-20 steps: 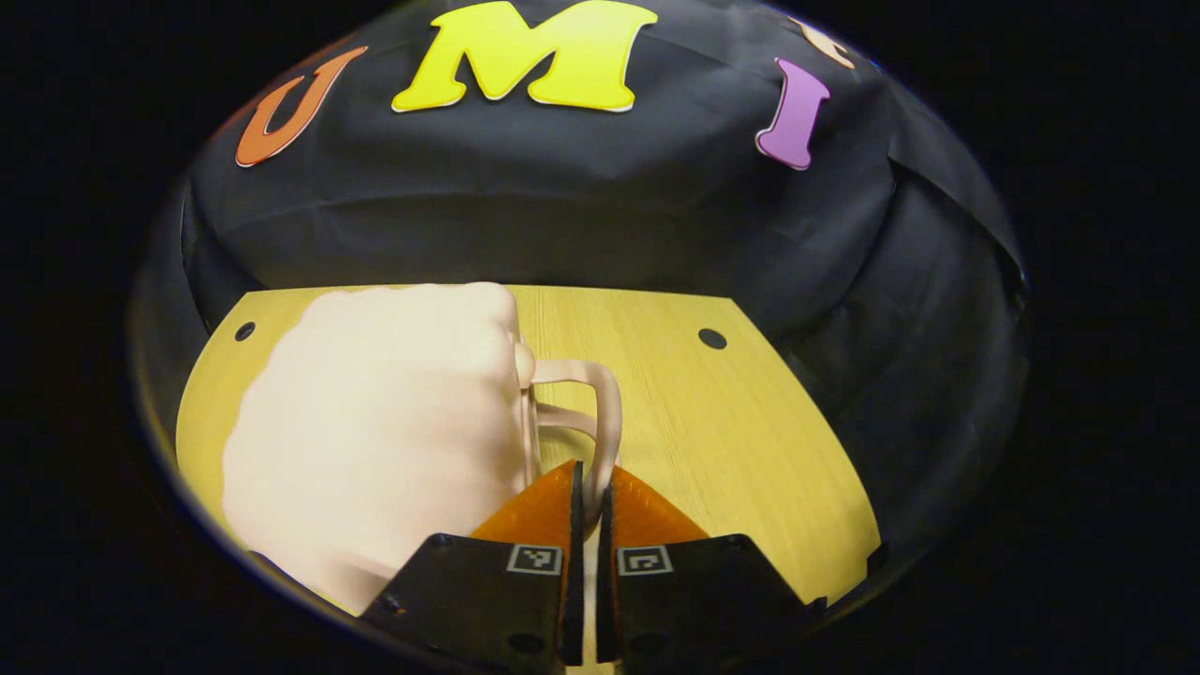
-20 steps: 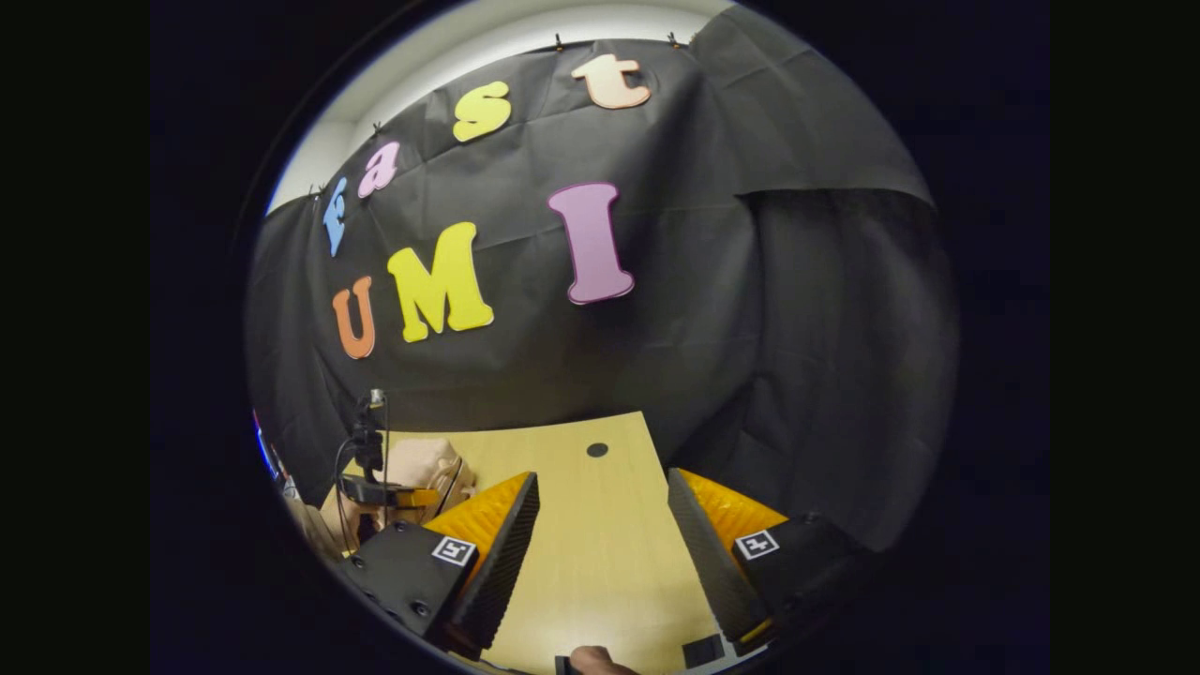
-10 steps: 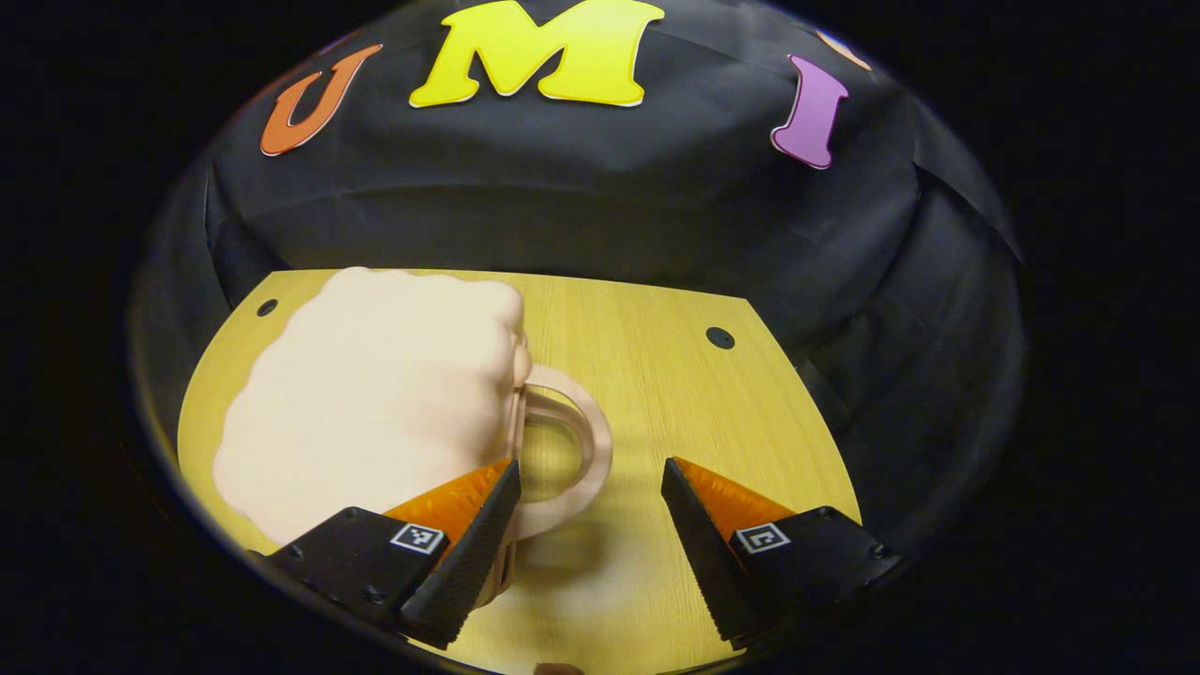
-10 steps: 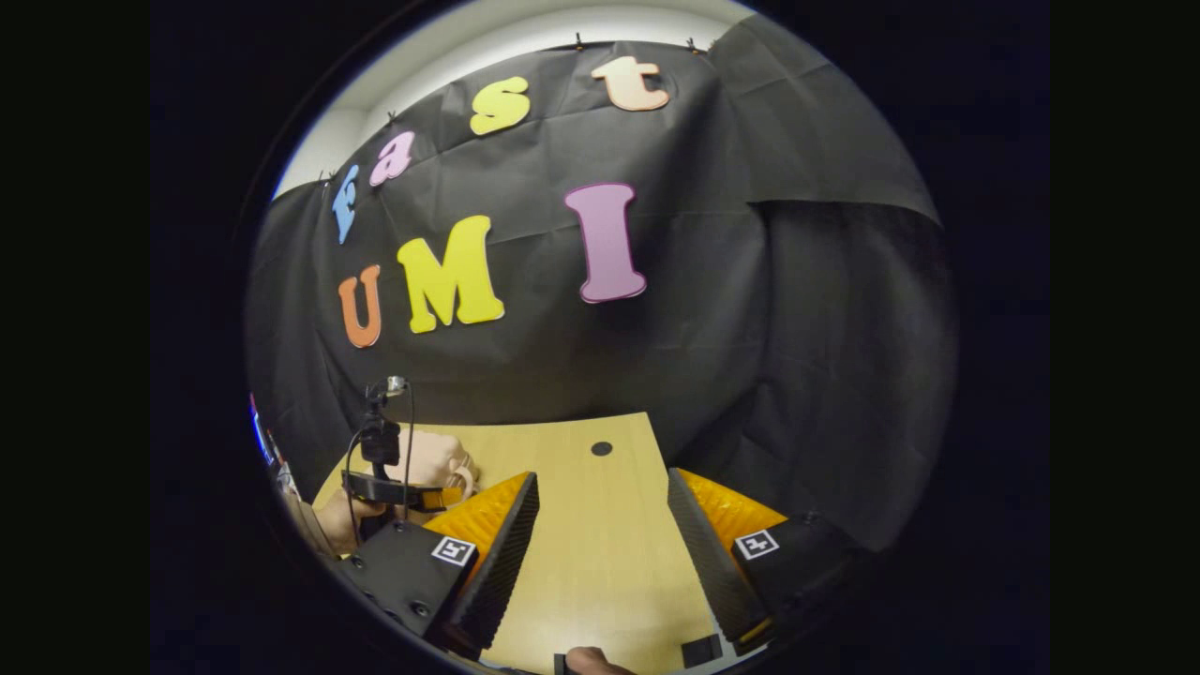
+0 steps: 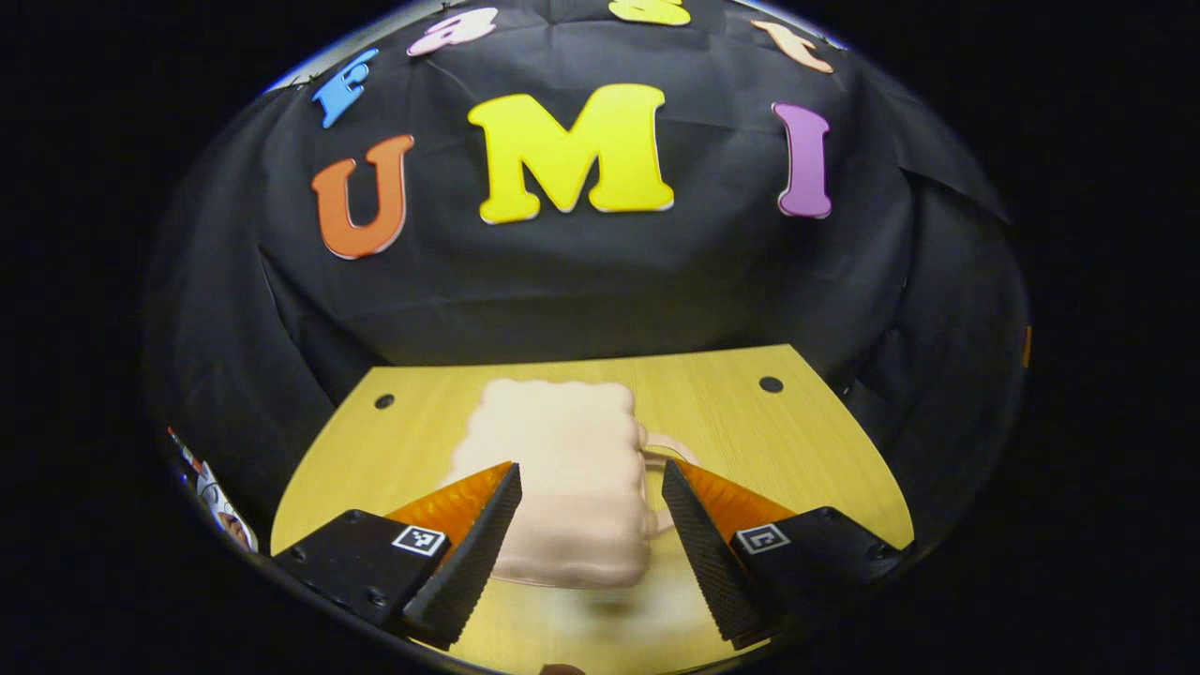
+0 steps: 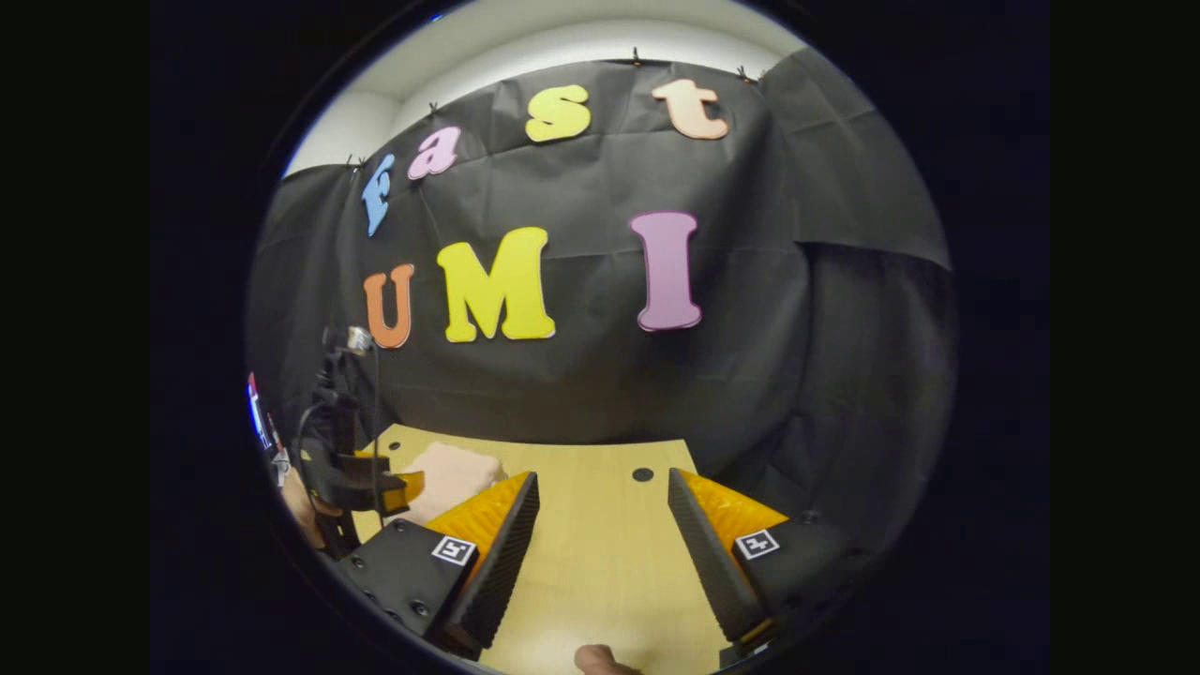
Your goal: First open the suitcase, pack the skin care products into it, and then close the suitcase.
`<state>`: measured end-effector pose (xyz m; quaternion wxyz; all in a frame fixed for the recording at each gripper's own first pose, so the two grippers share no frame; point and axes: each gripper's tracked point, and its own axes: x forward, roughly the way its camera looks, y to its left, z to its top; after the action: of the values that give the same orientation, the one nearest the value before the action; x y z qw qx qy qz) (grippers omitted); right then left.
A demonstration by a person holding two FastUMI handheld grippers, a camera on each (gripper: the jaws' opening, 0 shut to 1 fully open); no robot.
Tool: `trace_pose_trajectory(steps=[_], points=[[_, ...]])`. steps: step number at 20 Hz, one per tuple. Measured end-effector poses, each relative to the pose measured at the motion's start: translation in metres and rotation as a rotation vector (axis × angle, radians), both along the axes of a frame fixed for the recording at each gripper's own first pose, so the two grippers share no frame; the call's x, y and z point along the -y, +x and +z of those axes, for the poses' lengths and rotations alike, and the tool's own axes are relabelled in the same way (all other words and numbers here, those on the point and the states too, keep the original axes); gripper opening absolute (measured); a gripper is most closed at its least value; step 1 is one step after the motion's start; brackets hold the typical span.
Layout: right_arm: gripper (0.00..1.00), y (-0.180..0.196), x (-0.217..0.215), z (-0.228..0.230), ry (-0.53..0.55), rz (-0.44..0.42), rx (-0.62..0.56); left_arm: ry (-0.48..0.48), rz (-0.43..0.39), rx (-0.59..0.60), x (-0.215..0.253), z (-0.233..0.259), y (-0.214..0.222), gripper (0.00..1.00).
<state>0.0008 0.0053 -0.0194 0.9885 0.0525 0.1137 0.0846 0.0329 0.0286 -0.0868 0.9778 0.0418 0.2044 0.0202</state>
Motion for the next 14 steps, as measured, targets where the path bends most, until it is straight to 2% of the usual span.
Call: trace_pose_trajectory(steps=[7,9,10,11,13,14], points=[[0.81,0.012,-0.068,0.033,-0.031,-0.011,0.084,0.007,0.014,0.241,-0.041,0.092,-0.036,0.96],[0.82,0.015,-0.084,0.038,-0.051,-0.026,0.105,-0.004,0.017,0.277,-0.042,0.104,-0.04,0.96],[0.77,0.017,-0.089,0.037,-0.062,-0.04,0.106,-0.018,0.002,0.288,-0.038,0.106,-0.042,0.96],[0.82,0.018,-0.096,0.037,-0.066,-0.047,0.104,-0.034,-0.013,0.294,-0.034,0.107,-0.042,0.96],[0.81,0.019,-0.109,0.038,-0.075,-0.054,0.108,-0.053,-0.038,0.304,-0.033,0.107,-0.043,0.96],[0.77,0.02,-0.114,0.039,-0.082,-0.056,0.112,-0.05,-0.042,0.315,-0.038,0.11,-0.042,0.96]])
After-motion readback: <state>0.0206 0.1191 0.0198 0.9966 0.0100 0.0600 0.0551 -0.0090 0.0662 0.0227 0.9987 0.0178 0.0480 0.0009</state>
